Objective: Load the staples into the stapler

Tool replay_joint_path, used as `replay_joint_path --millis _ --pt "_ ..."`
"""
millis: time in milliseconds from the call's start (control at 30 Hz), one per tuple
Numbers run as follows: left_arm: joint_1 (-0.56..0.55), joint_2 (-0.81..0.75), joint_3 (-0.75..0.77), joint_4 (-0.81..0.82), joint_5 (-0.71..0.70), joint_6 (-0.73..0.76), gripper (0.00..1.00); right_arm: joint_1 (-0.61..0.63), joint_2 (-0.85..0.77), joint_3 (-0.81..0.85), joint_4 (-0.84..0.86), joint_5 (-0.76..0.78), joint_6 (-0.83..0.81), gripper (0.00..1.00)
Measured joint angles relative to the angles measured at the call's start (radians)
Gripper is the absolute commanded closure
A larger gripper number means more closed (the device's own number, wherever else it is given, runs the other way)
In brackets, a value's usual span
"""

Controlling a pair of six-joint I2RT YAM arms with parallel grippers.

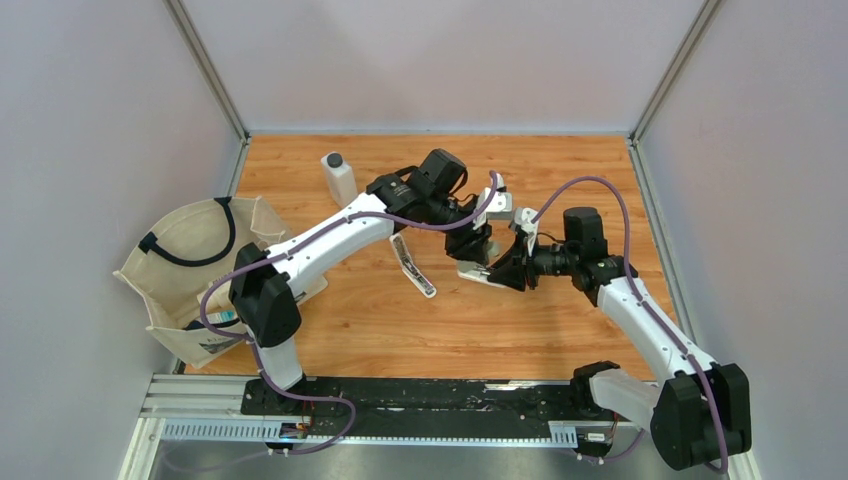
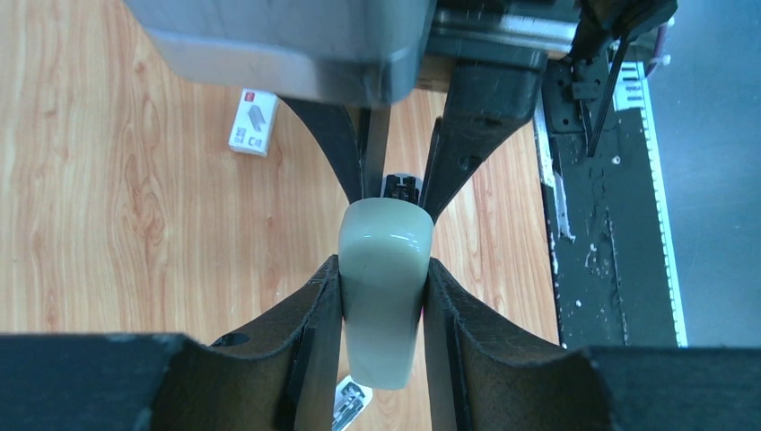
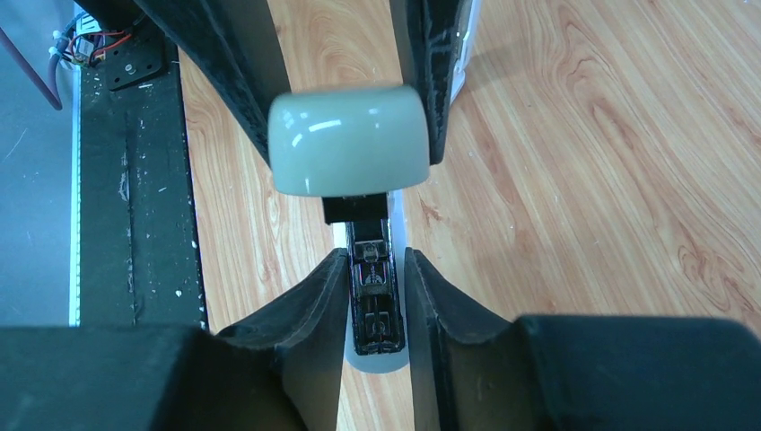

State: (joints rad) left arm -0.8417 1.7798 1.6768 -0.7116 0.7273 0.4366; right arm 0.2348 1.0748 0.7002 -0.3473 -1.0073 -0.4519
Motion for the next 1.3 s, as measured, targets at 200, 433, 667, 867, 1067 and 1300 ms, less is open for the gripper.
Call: replay_joint_path --millis 200,433,667,867,1067,1300 --pt "0.012 -0.009 0.027 0.024 0.019 -0.049 1.0 0.0 0.012 0.0 0.001 -0.006 -0.006 0.72" --pt "0.033 -0.018 0.028 0.066 0.055 -0.117 1.0 0.0 0.015 -0.001 0.019 -0.026 0.004 0.73" --pt "0.05 -0.024 0.028 0.115 0.085 -0.193 1.0 0.0 0.02 -0.019 0.083 -0.058 0.059 0.75" --pt "0.078 -0.024 0.028 0.152 0.118 -0.269 1.0 0.01 0.024 -0.045 0.201 -0.085 0.159 0.77" --pt "0.103 -0.024 0.028 0.195 0.155 -0.333 1.0 0.03 0.03 -0.059 0.288 -0.085 0.243 0.77" --pt "0.12 -0.024 0.028 0.233 0.176 -0.381 1.0 0.047 0.037 -0.07 0.354 -0.076 0.312 0.77"
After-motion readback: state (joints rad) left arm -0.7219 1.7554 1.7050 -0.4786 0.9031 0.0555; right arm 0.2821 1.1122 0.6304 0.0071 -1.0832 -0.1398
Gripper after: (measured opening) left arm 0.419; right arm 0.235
